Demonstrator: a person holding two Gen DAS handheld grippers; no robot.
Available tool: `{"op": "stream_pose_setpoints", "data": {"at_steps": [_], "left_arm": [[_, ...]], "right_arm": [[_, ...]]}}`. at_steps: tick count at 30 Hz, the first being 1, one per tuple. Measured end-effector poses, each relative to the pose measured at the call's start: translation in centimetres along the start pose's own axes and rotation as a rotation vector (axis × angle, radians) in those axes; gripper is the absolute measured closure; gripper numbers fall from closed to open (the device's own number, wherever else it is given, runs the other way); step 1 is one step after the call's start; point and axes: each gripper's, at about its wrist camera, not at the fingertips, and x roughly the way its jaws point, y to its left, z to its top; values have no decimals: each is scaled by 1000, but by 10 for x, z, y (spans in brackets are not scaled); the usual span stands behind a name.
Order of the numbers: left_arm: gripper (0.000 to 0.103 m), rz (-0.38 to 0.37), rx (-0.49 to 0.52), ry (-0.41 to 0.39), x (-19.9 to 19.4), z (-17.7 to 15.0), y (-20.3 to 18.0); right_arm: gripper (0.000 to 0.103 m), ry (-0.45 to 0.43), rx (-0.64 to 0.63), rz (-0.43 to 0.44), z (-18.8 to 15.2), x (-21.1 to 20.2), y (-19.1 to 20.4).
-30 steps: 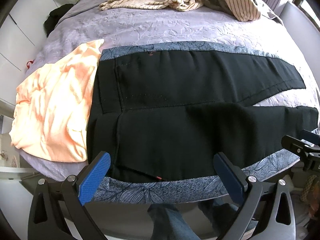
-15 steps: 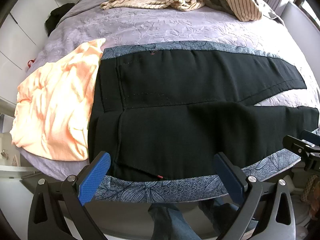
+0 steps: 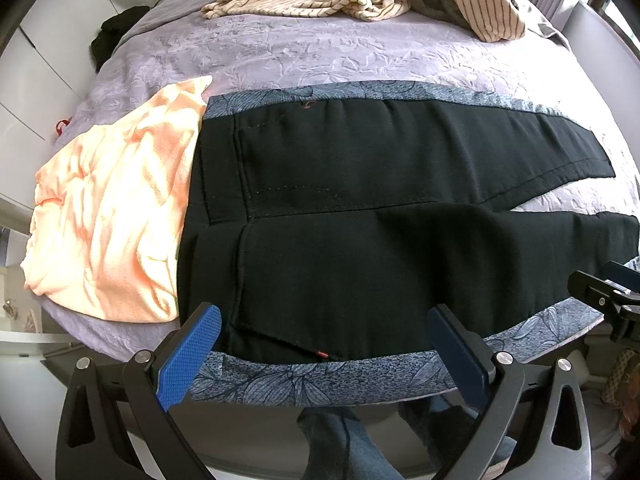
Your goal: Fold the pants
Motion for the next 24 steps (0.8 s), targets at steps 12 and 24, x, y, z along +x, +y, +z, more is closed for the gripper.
{"op": "stream_pose_setpoints", "data": {"at_steps": [12,24], "left_arm": [[0,16,-2,-7,-4,9,-2],[0,51,-74,-48,-25,1,-24]], "right_arm": [[0,-6,10,13,3,-1,-5],[0,-40,-31,65,7,-15,-36]]}}
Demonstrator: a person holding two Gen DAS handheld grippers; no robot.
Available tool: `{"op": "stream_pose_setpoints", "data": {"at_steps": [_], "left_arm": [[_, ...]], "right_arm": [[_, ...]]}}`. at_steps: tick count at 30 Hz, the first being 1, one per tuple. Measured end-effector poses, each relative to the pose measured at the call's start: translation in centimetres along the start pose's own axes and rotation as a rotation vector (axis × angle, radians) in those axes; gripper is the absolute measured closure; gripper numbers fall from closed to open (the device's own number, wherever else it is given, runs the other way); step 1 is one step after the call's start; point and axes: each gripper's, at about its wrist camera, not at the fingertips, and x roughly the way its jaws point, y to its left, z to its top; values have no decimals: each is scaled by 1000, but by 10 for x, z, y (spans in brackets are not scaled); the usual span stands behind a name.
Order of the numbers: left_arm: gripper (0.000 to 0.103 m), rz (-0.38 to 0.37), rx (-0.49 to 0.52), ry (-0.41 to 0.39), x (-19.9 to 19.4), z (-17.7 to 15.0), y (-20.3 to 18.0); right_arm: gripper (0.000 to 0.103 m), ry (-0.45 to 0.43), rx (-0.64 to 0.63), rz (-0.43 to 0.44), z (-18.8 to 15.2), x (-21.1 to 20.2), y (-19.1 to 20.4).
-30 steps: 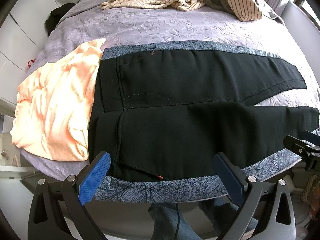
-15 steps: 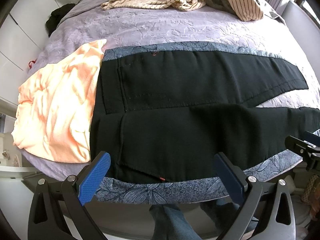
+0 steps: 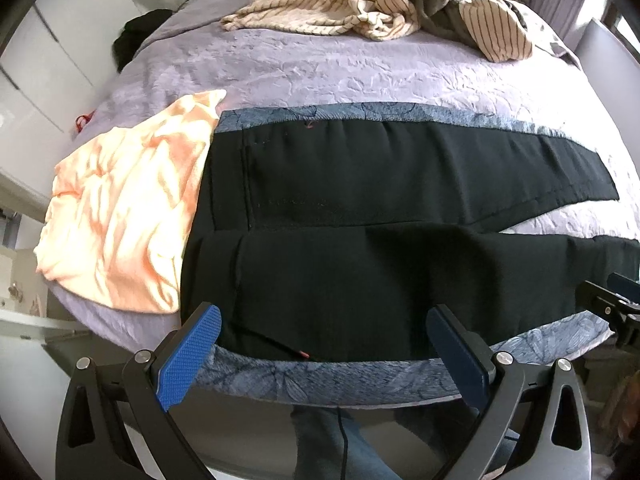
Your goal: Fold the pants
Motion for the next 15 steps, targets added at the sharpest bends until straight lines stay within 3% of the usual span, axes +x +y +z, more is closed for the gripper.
{"op": "stream_pose_setpoints", "data": {"at_steps": [10,15], "left_arm": [[0,51,-80,-36,-28,-16,-15],[0,58,-41,-35,-32,-19,-12]], "right_arm": [[0,-14,-76,37,-7,-15,-30],[0,-13,-53,51,-12,-17,-27]]}}
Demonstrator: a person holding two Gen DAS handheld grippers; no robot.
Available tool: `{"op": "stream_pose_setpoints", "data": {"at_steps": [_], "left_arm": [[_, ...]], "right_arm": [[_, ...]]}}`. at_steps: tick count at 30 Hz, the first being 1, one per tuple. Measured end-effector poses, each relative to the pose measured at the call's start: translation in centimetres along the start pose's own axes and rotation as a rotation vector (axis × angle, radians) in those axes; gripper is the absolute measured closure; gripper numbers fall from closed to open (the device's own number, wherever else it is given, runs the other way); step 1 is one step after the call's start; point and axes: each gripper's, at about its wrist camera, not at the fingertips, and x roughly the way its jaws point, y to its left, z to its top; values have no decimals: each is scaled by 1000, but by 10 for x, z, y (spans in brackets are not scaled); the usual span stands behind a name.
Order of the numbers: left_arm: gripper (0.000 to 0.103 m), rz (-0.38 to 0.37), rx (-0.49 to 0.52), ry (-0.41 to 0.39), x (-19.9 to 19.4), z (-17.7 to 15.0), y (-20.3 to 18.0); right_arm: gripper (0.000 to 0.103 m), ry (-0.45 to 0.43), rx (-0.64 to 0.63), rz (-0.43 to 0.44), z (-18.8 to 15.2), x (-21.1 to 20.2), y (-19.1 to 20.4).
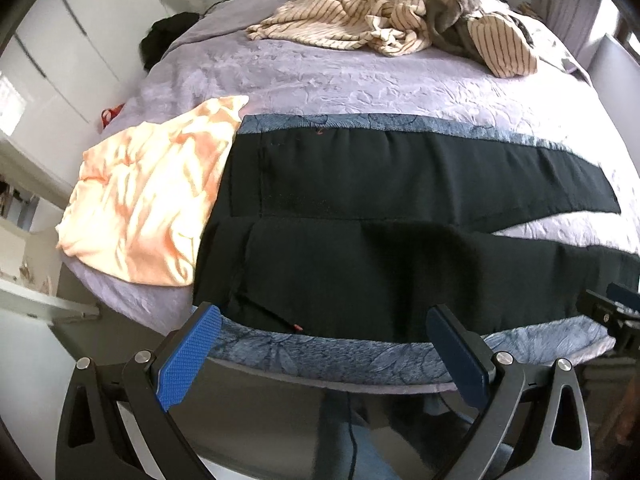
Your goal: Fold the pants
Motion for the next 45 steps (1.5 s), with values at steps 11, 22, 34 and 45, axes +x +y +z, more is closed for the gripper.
{"op": "stream_pose_setpoints", "data": {"at_steps": [11,22,34,45], "left_arm": [[0,-30,72,18,34,-8,32],[0,-69,106,42,56,-6,54],[0,-96,102,76,78,-17,63],[1,-520,-167,101,114,-76,133]], "right_arm": [[0,-19,74,-49,-8,19,31],[0,-2,105,-72,-15,33,62],[0,23,153,23,-20,51,66],[37,186,389,642,-71,115,26]]}}
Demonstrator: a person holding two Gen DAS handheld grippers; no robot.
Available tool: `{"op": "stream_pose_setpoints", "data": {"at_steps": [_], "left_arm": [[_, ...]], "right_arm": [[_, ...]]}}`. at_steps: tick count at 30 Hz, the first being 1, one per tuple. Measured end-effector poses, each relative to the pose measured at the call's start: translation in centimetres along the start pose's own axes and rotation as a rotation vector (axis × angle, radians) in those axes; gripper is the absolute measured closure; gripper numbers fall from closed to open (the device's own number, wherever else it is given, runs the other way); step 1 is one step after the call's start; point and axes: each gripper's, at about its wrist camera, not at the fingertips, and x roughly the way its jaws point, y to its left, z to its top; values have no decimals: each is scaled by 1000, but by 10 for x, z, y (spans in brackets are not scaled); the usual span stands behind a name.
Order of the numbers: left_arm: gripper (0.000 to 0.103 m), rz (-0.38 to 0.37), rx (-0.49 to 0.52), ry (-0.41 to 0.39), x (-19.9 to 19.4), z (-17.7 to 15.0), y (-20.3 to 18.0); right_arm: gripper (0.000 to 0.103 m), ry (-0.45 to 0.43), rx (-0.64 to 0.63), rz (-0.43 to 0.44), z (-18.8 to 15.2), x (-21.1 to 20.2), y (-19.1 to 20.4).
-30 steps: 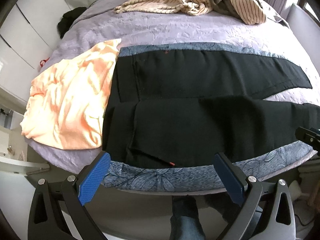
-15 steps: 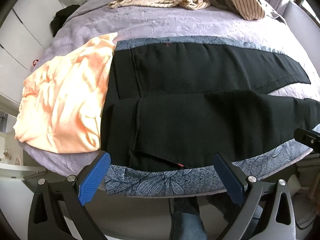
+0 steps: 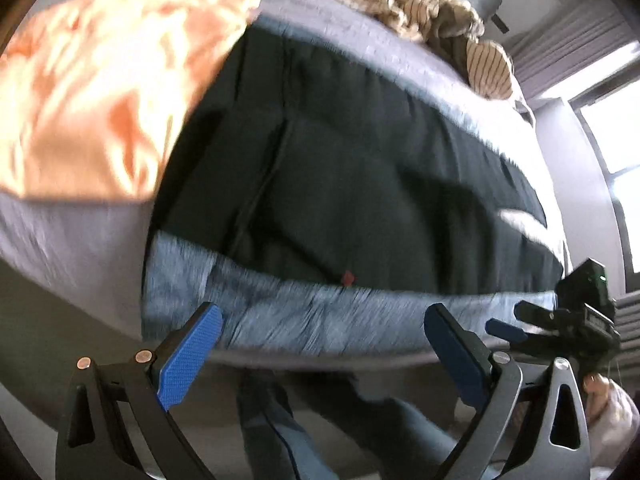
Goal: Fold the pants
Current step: 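Grasp the black trousers' waistband with both grippers and lift it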
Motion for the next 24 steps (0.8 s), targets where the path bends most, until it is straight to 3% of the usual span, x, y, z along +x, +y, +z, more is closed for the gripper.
{"op": "stream_pose_setpoints", "data": {"at_steps": [6,10,11,14,17,19,20,21,23,24], "left_arm": [[1,-42,-104,69,37,-19,27],[3,-102,-169,37,42,-8,30],[10,-116,-177,26,40,-5,30],[11,-175,-167,-6,24,1,21],[12,-187,-141,-17,18,3,17],[25,-164,-139,-7,22,4,17],[36,-144,-142,7,26,4,20],[53,-131,-147,20,28,4,26],[65,-117,-141,50,31,7,32],[68,-110,-134,51,28,8,31]], "right_arm": [[37,36,124,41,-14,16,-46],[37,12,155,59,-9,18,-58],[36,0,165,74,-5,16,-58],[36,-77,151,193,1,0,-47],[36,-115,120,256,8,-11,-35],[36,-103,118,245,10,-9,-35],[36,-99,126,234,9,-6,-39],[36,-96,140,224,9,-1,-43],[58,-104,194,205,7,3,-58],[87,-109,211,194,4,3,-62]]}}
